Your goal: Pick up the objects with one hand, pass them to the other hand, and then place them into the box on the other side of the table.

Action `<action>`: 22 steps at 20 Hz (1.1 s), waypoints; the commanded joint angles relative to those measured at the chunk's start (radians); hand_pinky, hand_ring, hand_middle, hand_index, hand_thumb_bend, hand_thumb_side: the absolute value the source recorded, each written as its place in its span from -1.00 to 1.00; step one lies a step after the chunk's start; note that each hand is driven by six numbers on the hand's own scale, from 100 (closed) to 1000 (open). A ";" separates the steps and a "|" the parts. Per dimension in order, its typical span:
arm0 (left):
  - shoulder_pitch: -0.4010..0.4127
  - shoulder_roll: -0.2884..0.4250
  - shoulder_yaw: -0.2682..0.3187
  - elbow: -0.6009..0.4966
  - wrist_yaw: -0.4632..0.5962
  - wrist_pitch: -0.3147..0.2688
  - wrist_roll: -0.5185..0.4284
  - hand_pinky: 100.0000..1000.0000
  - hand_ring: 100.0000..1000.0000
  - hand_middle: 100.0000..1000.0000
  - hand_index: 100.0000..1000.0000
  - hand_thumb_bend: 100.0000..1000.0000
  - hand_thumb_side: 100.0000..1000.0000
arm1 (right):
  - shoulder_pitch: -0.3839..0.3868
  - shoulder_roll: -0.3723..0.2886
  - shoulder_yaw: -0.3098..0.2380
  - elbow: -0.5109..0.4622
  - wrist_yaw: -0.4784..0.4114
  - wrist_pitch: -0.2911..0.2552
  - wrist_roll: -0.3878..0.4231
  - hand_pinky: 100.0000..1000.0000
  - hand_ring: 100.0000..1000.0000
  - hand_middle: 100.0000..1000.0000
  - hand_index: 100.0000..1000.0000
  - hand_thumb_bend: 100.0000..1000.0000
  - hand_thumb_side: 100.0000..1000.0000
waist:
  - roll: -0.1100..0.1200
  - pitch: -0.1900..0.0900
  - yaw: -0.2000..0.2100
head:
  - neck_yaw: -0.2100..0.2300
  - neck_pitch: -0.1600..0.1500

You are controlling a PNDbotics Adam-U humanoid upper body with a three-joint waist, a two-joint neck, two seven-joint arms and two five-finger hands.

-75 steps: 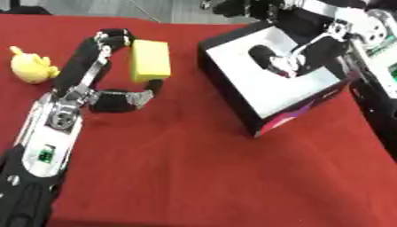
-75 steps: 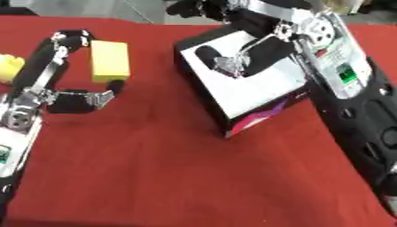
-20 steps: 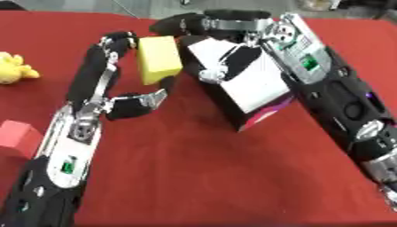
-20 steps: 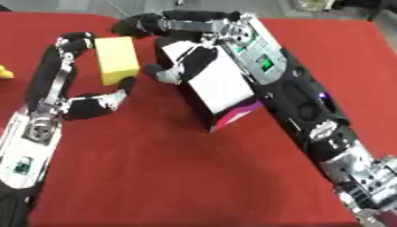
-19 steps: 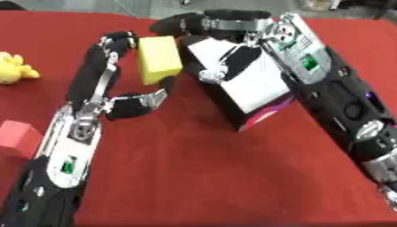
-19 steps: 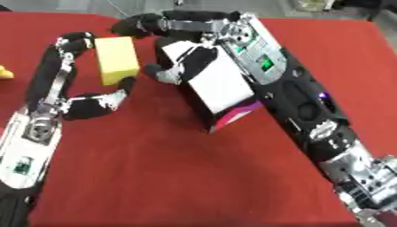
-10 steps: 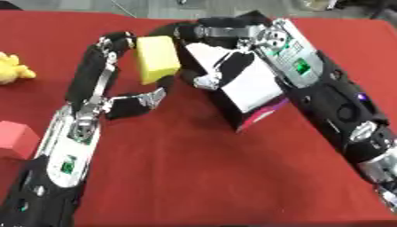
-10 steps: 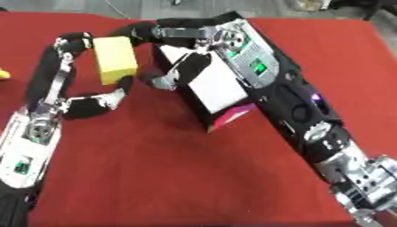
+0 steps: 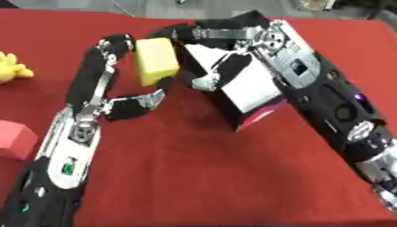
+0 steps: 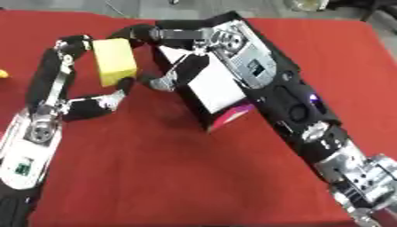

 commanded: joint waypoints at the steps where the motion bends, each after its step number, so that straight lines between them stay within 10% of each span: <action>1: -0.024 -0.009 -0.004 -0.006 -0.011 -0.001 0.005 0.50 0.12 -0.14 0.04 -1.00 -0.43 | -0.017 -0.011 0.005 -0.027 -0.017 -0.073 0.087 1.00 1.00 1.00 1.00 -1.00 -0.77 | -0.010 -0.002 0.001 | 0.000 -0.011; 22: -0.038 -0.023 -0.014 -0.001 -0.031 -0.021 0.043 0.47 0.11 -0.14 0.03 -1.00 -0.43 | -0.019 -0.008 0.016 -0.032 -0.024 -0.031 0.087 1.00 1.00 1.00 1.00 -1.00 -0.78 | -0.012 -0.002 0.001 | -0.010 -0.020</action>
